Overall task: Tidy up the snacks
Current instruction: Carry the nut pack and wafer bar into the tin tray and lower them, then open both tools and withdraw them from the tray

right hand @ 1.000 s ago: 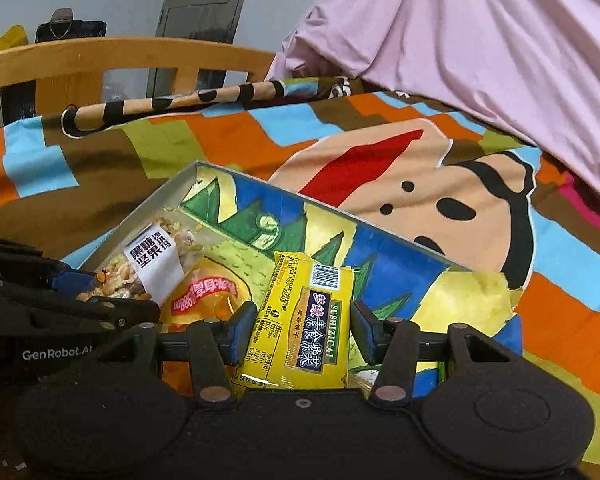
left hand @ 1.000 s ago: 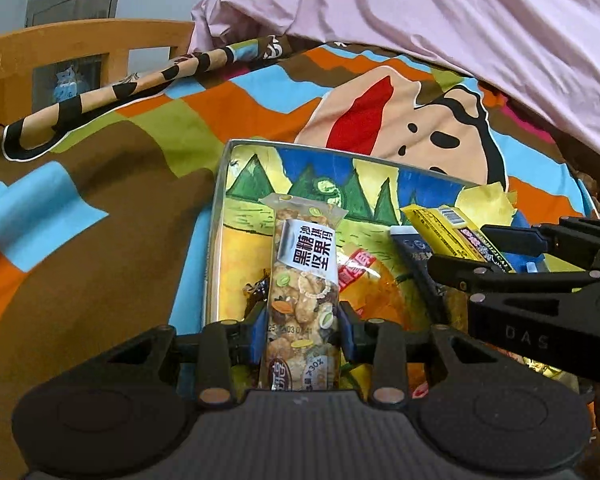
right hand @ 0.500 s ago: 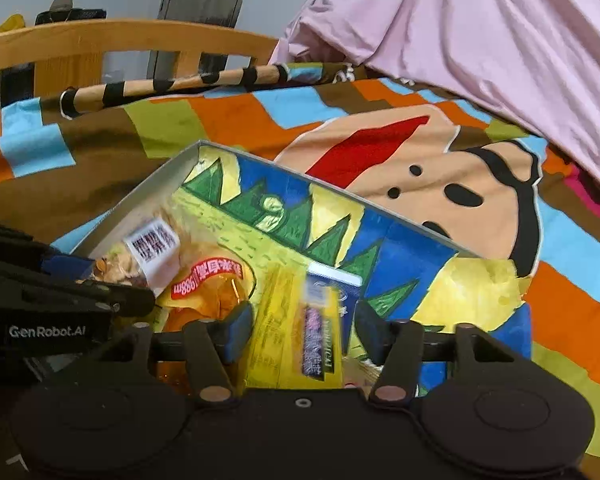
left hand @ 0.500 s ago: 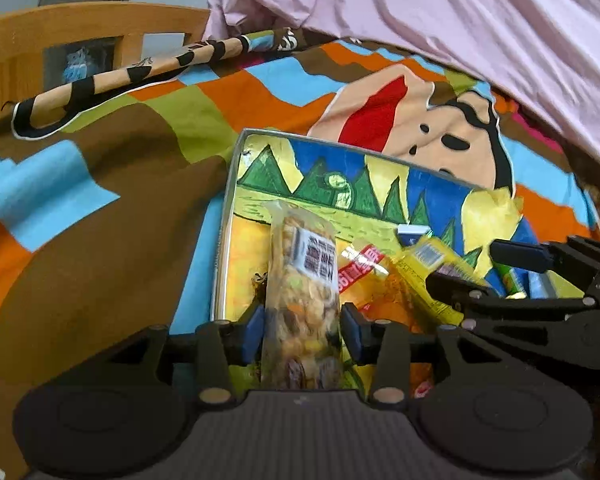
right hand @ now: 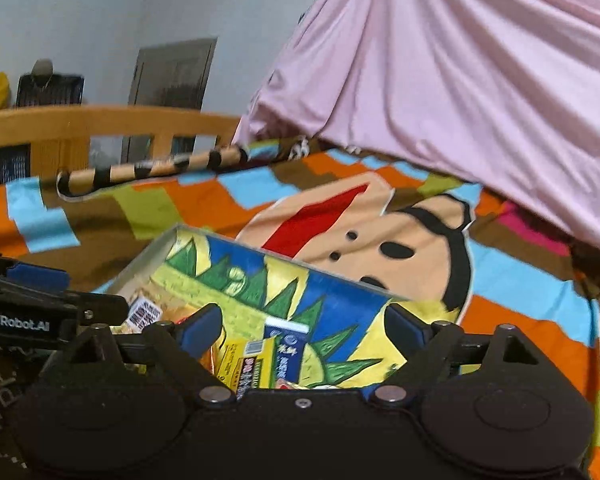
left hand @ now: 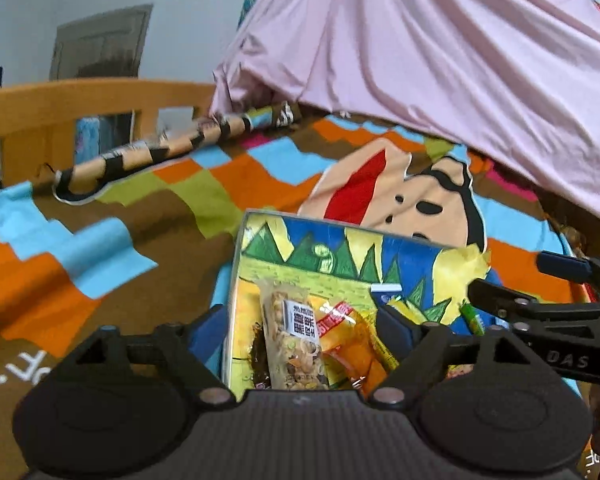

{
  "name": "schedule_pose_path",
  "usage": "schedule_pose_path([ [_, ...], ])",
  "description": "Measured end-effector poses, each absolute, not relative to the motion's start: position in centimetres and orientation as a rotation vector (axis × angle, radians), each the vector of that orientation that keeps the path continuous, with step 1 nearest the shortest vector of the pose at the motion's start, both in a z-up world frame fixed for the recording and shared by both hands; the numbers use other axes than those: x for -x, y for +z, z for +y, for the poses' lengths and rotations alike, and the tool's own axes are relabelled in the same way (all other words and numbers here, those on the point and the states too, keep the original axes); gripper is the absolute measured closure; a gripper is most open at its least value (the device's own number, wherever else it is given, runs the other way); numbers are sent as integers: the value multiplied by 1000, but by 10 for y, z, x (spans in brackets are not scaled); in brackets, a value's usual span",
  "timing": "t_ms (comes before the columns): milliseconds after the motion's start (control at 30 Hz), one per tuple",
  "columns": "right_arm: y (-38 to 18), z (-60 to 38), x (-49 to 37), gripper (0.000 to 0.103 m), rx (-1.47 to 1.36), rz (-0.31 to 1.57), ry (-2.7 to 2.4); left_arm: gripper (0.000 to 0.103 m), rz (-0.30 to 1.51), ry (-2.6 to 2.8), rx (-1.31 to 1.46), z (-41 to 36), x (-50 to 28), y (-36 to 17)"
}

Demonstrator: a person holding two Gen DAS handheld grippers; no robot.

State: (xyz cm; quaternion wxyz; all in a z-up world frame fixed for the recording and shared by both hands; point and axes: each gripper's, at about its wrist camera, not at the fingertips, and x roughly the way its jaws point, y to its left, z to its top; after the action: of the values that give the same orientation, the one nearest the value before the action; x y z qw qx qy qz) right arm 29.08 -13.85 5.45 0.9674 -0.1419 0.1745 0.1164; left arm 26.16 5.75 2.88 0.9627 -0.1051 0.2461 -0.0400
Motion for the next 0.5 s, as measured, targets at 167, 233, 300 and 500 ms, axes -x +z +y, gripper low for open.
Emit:
schedule_pose_path([
  [167,66,-158,-261,5,244,294,228,6,437,-77,209,55,-234,46],
  [233,70,-164,-250,4,231,284,226,4,420,-77,205,54,-223,53],
  [300,73,-170,-238,4,225,274,221,4,411,-81,199,51,-213,58],
  [500,80,-187,-201,1,195,260,210,0,381,-82,184,43,-179,68],
])
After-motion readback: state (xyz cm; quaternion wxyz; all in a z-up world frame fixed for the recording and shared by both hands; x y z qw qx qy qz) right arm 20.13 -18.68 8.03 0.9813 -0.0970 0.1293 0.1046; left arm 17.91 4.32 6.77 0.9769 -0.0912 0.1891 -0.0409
